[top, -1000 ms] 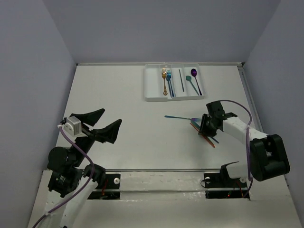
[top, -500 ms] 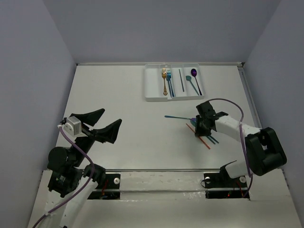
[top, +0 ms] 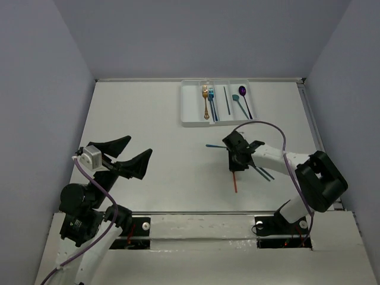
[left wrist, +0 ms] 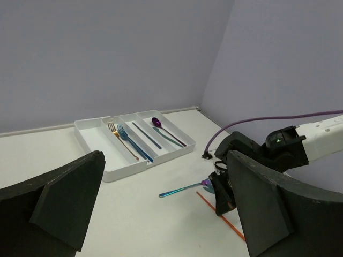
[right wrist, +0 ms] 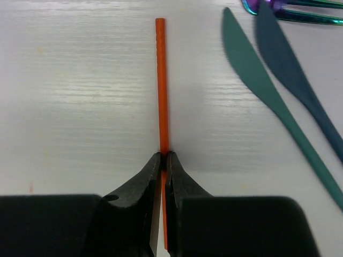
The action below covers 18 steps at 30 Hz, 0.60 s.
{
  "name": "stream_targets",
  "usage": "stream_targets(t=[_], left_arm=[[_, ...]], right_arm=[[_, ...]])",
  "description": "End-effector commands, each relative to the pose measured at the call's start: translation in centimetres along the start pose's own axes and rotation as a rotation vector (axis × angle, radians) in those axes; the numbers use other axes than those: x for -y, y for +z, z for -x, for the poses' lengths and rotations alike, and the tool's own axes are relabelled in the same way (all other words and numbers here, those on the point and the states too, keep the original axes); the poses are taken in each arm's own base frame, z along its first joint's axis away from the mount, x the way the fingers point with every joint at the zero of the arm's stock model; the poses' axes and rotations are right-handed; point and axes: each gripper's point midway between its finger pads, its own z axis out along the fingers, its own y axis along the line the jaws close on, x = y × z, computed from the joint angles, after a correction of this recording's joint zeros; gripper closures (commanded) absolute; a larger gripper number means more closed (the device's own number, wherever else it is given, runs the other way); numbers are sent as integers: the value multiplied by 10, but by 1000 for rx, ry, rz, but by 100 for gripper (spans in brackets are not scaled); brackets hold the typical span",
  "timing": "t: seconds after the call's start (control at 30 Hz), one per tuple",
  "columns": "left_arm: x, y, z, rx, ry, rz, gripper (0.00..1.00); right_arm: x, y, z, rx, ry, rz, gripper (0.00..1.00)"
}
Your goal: Sort the eating utensils into containers
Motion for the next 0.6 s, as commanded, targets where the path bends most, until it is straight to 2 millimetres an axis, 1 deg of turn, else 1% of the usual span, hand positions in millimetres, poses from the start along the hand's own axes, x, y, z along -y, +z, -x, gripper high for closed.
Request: stream_targets(t=[0.0, 0.1, 0.13, 0.17, 0.2, 0.23, 0.27, 0.3, 0.33, 0.37, 0.4, 0.43, 0.47, 0.5, 0.57], left_arm=[[10, -2, 25, 70, 18, -31, 1], [9, -1, 24, 64, 15, -27, 1], [9, -1, 23, 60, 14, -28, 1], [9, -1, 23, 60, 13, -29, 1], [9, 0, 21, 55, 12, -29, 1], [9, 0, 21, 55, 12, -31, 1], [9, 0, 22, 56, 12, -31, 1], [9, 1, 21, 55, 12, -31, 1], [8, 1, 20, 52, 11, -29, 1], [8, 2, 19, 48, 12, -27, 1], [8, 2, 19, 46, 12, -27, 1], [7, 4, 16, 37, 12, -23, 1], [6, 5, 16, 34, 11, -22, 1], [6, 6, 14, 28, 10, -21, 1], [4, 6, 14, 28, 11, -16, 1]], right_arm=[[-30, 9, -26, -69, -52, 65, 100], [-36, -2, -11, -23, -60, 87, 100], [-43, -15, 4, 29, -68, 119, 100], [-48, -23, 15, 63, -76, 138, 100], [-48, -30, 29, 114, -95, 129, 100], [-58, -44, 53, 182, -102, 150, 100], [-58, -49, 70, 219, -100, 141, 100], [-59, -53, 89, 261, -122, 139, 100], [-66, -55, 115, 297, -120, 147, 100], [-54, -52, 139, 318, -83, 131, 100], [-60, -53, 158, 341, -79, 173, 100], [-59, -51, 175, 361, -98, 187, 100], [-65, -62, 206, 420, -87, 212, 100], [-56, -46, 222, 414, -79, 189, 100], [-53, -42, 253, 445, -100, 176, 100]])
